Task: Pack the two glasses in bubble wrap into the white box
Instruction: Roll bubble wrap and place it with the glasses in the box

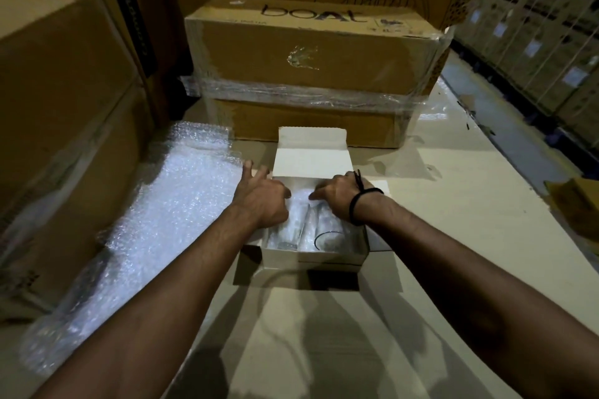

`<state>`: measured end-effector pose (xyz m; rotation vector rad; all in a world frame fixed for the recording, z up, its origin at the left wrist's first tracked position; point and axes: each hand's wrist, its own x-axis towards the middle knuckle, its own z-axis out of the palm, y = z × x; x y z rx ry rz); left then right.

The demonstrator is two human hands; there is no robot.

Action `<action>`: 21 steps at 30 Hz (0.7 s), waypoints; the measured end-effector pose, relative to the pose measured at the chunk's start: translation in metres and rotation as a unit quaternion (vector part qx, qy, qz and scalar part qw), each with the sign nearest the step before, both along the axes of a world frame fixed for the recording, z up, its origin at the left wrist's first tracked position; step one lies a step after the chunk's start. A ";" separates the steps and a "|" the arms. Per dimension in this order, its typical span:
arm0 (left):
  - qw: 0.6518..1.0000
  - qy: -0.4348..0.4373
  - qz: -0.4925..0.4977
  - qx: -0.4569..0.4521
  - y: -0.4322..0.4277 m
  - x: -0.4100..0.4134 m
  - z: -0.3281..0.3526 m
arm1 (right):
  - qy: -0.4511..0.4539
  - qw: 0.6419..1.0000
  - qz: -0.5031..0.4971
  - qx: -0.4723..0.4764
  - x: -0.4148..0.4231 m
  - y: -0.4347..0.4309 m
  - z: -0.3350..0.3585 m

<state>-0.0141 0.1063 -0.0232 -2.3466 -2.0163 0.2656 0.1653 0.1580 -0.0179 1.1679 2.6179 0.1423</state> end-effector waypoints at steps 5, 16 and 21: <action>0.998 -0.048 0.022 -0.025 0.001 0.000 0.000 | -0.021 0.996 -0.053 -0.069 -0.005 0.005 -0.001; 0.999 -0.012 0.012 -0.028 0.001 -0.005 0.005 | -0.129 0.990 -0.052 0.014 0.020 0.000 -0.003; 0.999 -0.035 0.018 -0.010 0.004 -0.004 0.006 | -0.065 0.994 -0.083 -0.028 0.013 0.005 0.009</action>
